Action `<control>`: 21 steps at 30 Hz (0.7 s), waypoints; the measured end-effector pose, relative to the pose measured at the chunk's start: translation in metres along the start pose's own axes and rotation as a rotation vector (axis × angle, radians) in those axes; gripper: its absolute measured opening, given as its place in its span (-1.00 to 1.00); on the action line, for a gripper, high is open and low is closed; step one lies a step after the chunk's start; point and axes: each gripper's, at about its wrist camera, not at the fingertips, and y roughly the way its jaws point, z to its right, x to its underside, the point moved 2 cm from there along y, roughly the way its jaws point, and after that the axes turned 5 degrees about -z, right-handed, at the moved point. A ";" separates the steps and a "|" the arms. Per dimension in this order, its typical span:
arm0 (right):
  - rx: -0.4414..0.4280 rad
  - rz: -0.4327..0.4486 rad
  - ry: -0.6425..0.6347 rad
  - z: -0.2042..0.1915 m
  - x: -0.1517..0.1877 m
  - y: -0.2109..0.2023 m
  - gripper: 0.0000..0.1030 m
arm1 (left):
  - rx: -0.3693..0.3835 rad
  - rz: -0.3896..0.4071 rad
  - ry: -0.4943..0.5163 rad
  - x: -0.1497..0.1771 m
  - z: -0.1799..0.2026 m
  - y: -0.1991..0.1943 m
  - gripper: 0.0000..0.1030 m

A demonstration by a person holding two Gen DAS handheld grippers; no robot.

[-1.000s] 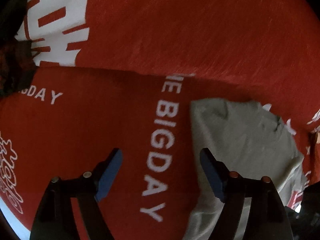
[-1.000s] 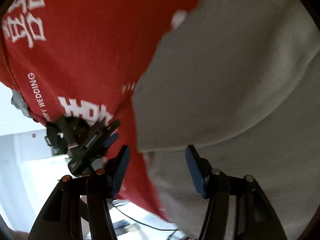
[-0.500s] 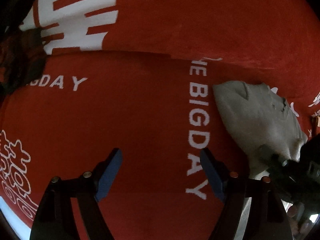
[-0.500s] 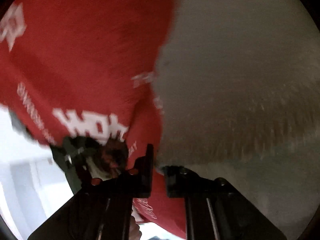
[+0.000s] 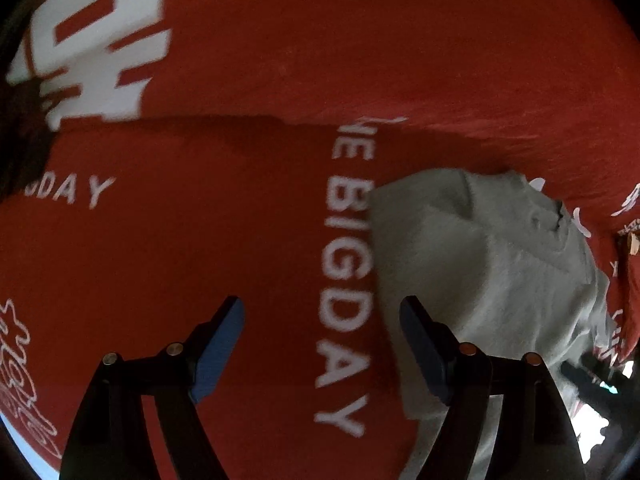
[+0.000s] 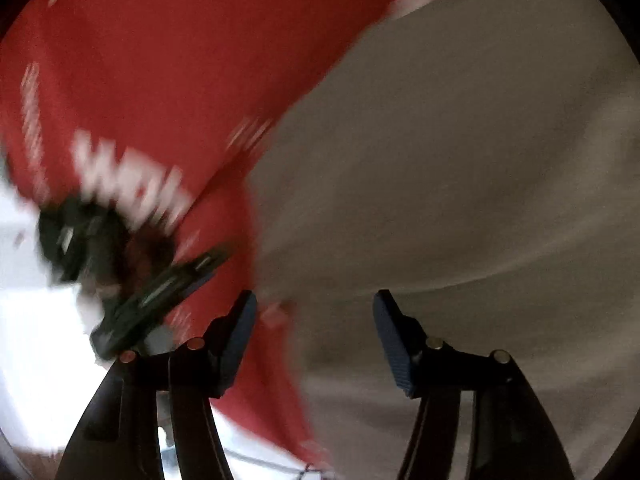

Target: Fold small clothes

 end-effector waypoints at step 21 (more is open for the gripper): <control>0.181 0.253 0.078 0.095 -0.111 -0.081 -0.81 | -0.180 0.045 0.011 0.000 0.041 0.012 0.55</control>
